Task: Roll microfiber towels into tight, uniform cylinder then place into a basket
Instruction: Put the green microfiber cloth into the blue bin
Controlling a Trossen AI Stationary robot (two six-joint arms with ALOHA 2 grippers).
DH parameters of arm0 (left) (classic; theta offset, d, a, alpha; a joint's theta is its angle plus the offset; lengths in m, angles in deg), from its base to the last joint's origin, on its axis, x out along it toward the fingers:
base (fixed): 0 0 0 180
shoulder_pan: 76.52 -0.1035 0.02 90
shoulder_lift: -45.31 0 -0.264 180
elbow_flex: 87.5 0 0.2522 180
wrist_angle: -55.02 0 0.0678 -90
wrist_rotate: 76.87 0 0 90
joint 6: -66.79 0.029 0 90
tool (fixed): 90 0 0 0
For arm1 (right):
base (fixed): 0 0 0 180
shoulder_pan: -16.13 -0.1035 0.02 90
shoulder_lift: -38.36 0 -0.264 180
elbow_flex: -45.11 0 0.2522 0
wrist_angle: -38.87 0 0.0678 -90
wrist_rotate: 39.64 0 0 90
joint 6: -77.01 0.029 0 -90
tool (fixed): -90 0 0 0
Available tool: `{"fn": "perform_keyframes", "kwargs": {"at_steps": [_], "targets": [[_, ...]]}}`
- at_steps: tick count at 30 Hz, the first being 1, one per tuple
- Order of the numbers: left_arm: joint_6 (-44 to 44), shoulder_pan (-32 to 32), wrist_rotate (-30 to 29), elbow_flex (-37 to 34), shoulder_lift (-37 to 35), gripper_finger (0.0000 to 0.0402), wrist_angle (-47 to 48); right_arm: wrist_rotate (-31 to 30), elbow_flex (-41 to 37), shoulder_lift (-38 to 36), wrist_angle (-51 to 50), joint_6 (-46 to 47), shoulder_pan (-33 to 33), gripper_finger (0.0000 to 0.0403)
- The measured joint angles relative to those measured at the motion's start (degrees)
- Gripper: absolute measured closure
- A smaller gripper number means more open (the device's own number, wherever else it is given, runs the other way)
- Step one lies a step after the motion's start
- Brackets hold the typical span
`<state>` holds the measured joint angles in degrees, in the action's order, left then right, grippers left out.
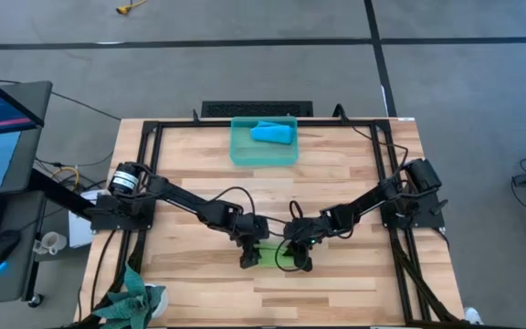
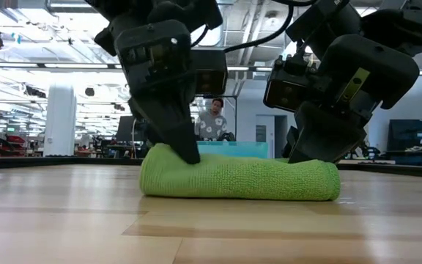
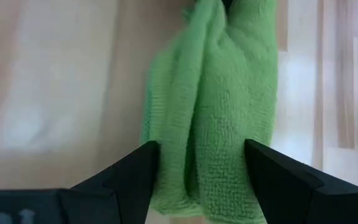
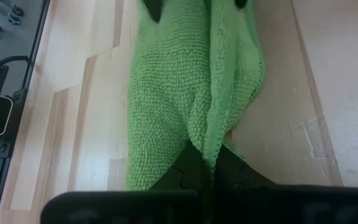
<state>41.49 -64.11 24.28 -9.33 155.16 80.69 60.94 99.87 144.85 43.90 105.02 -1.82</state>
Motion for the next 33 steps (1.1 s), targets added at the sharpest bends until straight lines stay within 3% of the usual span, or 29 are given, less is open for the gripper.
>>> {"fn": "perform_keyframes", "kwargs": {"at_steps": [10, 13, 22, 33], "targets": [[0.57, 1.76, 0.27, 0.08, 1.92, 0.0183, -2.56, 0.07, 0.0, 0.0, 0.11, 0.0, -0.02, 0.0383], [0.66, 2.25, -0.44, 0.02, 1.95, 0.0219, -2.65, 0.05, 0.0, 0.0, 0.09, -0.02, -0.02, 0.038], [3.63, 2.7, -1.31, -0.03, 1.56, 0.0379, -2.37, -0.23, 1.1, 0.15, -0.05, -1.95, -1.21, 0.0384], [6.12, 2.62, -1.99, -0.05, -2.75, 0.036, 3.19, -0.54, 6.03, -1.21, -6.48, -6.73, -0.99, 0.0384]]}}
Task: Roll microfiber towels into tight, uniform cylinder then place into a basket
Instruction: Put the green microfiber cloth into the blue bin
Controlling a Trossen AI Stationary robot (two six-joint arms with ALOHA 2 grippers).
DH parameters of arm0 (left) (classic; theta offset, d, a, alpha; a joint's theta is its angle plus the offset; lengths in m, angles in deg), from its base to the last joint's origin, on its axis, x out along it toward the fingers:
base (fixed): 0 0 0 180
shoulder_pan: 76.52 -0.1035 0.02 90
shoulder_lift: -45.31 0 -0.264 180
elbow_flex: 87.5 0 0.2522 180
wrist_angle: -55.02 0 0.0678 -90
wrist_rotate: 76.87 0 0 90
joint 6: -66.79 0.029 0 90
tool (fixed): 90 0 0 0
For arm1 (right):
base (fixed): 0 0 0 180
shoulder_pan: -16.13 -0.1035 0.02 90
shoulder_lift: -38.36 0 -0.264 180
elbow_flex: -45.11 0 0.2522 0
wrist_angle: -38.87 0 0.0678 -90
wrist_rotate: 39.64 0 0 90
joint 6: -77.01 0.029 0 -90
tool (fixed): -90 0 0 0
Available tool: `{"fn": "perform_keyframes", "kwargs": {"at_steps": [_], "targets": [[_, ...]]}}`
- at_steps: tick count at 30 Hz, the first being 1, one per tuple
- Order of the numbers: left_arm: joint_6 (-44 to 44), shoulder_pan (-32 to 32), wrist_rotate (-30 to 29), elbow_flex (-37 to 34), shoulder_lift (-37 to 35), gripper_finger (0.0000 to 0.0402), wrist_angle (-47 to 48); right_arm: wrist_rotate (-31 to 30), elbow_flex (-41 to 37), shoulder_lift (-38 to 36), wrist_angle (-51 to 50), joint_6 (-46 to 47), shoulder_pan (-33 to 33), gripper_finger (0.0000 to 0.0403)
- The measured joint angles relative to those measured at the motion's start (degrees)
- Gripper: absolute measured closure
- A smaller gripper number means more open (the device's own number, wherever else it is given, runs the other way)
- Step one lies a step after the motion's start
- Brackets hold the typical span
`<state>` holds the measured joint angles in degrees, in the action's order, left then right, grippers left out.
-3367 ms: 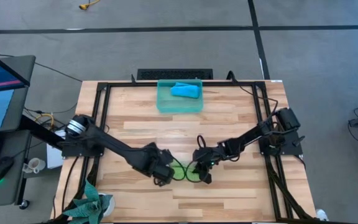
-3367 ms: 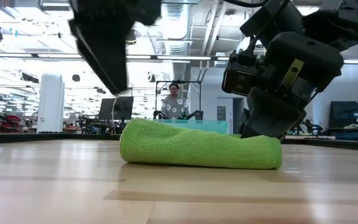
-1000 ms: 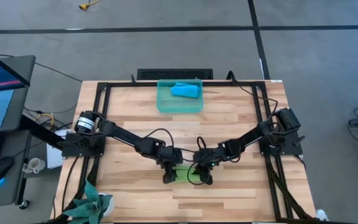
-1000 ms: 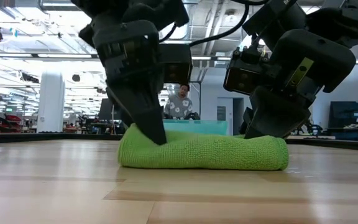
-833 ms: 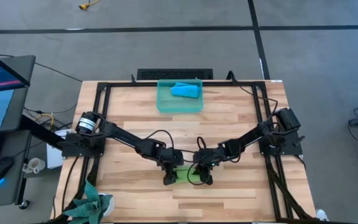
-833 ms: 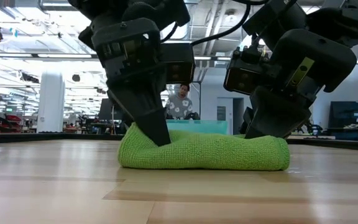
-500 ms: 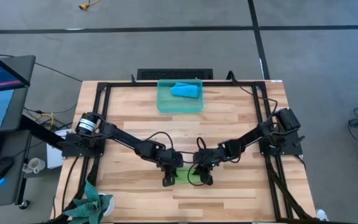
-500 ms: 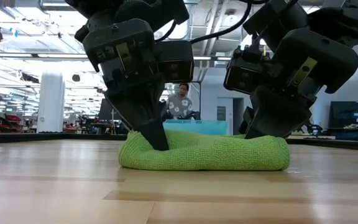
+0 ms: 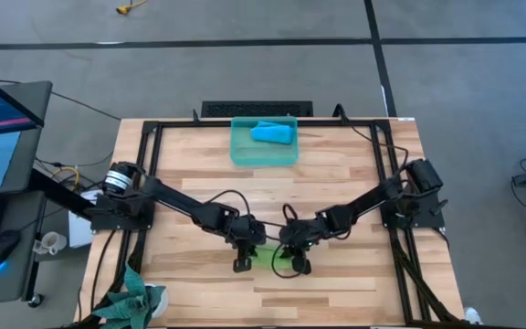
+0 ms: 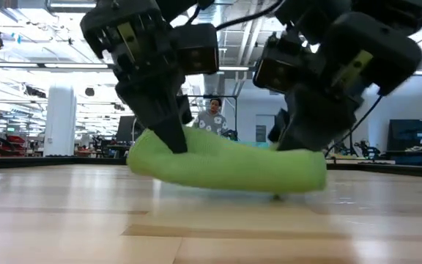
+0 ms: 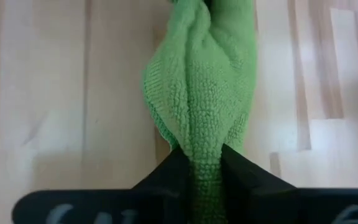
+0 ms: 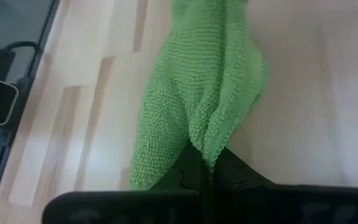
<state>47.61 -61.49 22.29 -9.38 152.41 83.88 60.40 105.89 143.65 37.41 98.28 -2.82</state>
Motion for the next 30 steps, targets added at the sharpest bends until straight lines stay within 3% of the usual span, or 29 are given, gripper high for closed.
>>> {"fn": "perform_keyframes", "kwargs": {"at_steps": [5, 11, 15, 18, 30], "targets": [[2.19, -2.05, -1.42, 0.02, -3.06, 0.0378, 4.5, -1.55, 0.73, -5.38, -5.44, -2.28, 2.45, 0.0384], [6.35, -7.0, -3.37, -0.01, -8.64, 0.0366, 8.76, -1.31, 0.78, -12.83, -10.14, -8.59, 7.32, 0.0384], [10.62, -11.44, -2.22, 0.62, -11.28, 0.0373, 9.27, -0.52, 0.77, -16.2, -13.19, -13.39, 12.42, 0.0383], [13.02, -15.48, -4.92, 2.93, -11.63, 0.0378, 11.53, -0.3, 1.59, -18.45, -16.92, -18.35, 17.54, 0.0384], [20.88, -33.97, -6.54, 9.79, -11.42, 0.0375, 13.24, -0.91, 13.16, -17.39, -29.86, -35.13, 36.44, 0.0384]]}}
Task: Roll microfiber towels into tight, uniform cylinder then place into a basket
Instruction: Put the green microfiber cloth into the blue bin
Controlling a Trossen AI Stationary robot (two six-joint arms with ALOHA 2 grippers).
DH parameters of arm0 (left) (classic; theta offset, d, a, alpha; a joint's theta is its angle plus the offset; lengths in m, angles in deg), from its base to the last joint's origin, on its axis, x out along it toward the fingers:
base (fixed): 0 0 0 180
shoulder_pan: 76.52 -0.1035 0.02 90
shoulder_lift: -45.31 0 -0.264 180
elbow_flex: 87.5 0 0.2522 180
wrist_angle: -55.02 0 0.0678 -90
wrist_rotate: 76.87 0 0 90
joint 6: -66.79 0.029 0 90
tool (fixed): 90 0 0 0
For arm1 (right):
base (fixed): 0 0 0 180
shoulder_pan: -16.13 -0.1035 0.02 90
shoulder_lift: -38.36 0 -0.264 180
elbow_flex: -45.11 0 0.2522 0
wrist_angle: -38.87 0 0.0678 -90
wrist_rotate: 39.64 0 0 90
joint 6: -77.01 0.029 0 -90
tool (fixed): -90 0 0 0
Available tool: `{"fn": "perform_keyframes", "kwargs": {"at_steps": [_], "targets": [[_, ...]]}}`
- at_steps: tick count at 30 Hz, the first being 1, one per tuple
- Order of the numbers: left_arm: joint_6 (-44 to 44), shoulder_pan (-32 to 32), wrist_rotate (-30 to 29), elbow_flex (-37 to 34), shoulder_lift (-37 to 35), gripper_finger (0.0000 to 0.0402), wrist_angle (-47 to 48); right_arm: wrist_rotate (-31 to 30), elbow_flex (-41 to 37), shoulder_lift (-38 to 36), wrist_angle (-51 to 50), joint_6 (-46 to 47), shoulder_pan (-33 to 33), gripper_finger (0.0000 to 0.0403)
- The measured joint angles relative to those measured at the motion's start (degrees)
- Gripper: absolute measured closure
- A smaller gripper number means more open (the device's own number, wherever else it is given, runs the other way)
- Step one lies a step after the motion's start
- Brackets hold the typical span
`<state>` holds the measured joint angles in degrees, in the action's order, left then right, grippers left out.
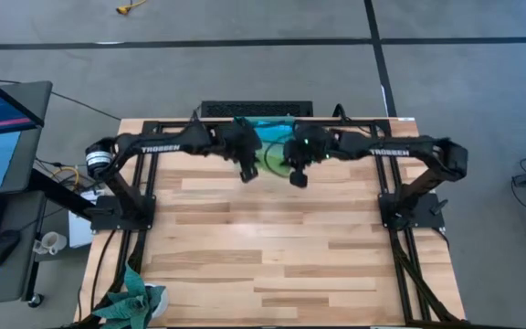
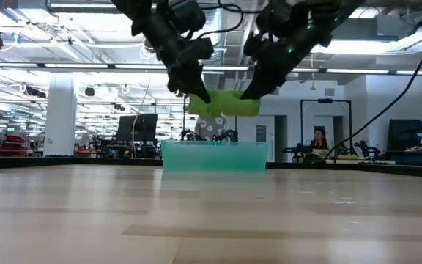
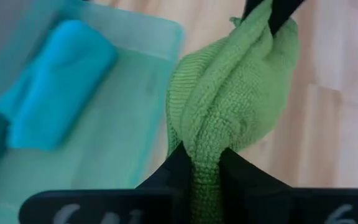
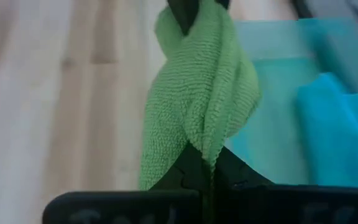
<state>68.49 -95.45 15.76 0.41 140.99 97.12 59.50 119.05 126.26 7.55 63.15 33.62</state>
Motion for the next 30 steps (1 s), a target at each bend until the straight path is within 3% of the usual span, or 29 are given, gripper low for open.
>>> {"fn": "perform_keyframes", "kwargs": {"at_steps": [12, 22, 30], "targets": [[8.52, -9.58, -0.28, 0.77, 4.46, 0.0376, -7.02, 3.46, 7.53, 9.81, -0.25, -10.35, 12.81, 0.0384], [10.24, -14.34, 0.52, 7.18, 15.11, 0.0375, -5.84, 3.03, 12.92, 19.05, -2.21, -15.44, 16.82, 0.0384], [13.15, -14.38, 2.3, 9.86, 19.54, 0.0373, -4.67, 3.24, 13.27, 20.26, -6.34, -18.82, 18.52, 0.0381]]}}
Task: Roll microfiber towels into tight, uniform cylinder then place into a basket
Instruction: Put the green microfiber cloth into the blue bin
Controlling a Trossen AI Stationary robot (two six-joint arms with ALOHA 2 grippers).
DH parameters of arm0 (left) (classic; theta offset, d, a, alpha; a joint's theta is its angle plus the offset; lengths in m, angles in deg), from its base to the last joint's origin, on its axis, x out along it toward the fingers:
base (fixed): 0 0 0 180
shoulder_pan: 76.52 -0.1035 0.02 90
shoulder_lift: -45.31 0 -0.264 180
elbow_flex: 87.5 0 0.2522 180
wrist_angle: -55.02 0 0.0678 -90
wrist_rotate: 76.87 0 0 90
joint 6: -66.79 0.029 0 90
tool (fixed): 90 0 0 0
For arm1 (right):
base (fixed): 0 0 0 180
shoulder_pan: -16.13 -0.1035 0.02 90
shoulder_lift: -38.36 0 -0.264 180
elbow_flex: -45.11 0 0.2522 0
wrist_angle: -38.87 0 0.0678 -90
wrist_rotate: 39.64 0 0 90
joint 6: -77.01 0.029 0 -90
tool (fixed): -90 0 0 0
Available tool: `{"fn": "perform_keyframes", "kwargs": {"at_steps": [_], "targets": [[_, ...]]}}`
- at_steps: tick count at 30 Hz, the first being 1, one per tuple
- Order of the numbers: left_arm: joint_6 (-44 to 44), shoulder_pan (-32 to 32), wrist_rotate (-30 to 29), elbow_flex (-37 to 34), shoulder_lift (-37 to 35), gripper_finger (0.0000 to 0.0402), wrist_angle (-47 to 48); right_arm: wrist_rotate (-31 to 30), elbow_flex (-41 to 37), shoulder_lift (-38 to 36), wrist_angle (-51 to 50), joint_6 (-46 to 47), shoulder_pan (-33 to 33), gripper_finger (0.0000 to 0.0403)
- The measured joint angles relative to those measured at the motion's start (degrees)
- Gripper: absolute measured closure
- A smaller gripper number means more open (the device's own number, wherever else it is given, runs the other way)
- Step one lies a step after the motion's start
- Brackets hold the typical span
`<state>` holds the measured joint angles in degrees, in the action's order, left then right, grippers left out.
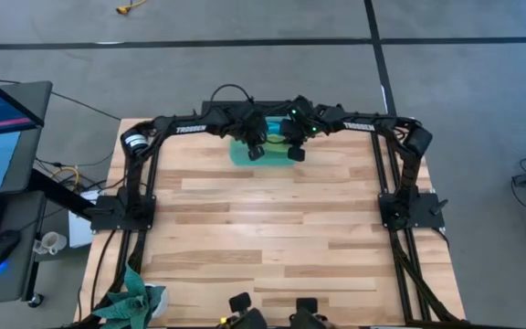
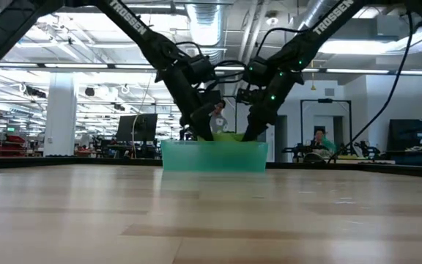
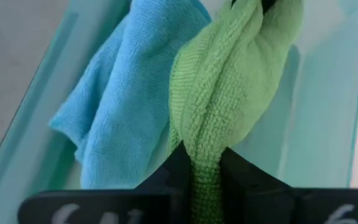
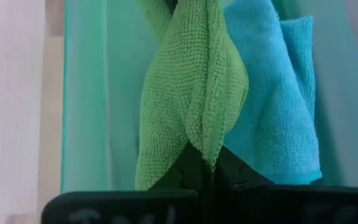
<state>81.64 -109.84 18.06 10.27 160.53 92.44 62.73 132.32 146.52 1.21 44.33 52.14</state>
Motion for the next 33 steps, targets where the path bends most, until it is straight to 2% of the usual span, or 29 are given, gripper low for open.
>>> {"fn": "perform_keyframes", "kwargs": {"at_steps": [6, 11, 21, 24, 30, 33], "targets": [[-0.14, -0.07, 0.87, 0.02, 1.42, 0.0368, 0.13, -0.28, -0.02, 0.02, -0.52, 0.1, 0.01, 0.0383], [-0.58, 0.35, 0.78, 0.05, 1.31, 0.0366, 0.22, -0.43, -0.02, 0.02, -0.99, 1.1, -0.02, 0.0366], [-0.92, 0.33, 0.35, 0.02, 1.31, 0.0358, -0.22, -0.65, -0.07, -0.01, -0.92, 1.15, 0.0, 0.0361], [-0.95, 0.33, 0.21, 0.0, 1.31, 0.0332, -0.21, -0.66, -0.09, -0.01, -0.98, 1.17, -0.01, 0.0363], [-2.29, 0.26, -1.03, -0.06, 1.31, 0.0251, 0.2, -1.09, -0.17, -0.01, -1.31, 1.17, -0.72, 0.0363], [-2.36, 0.26, -2.32, 1.64, 1.31, 0.0221, 3.17, -1.15, -0.17, -0.01, -1.27, 1.19, -0.71, 0.036]]}}
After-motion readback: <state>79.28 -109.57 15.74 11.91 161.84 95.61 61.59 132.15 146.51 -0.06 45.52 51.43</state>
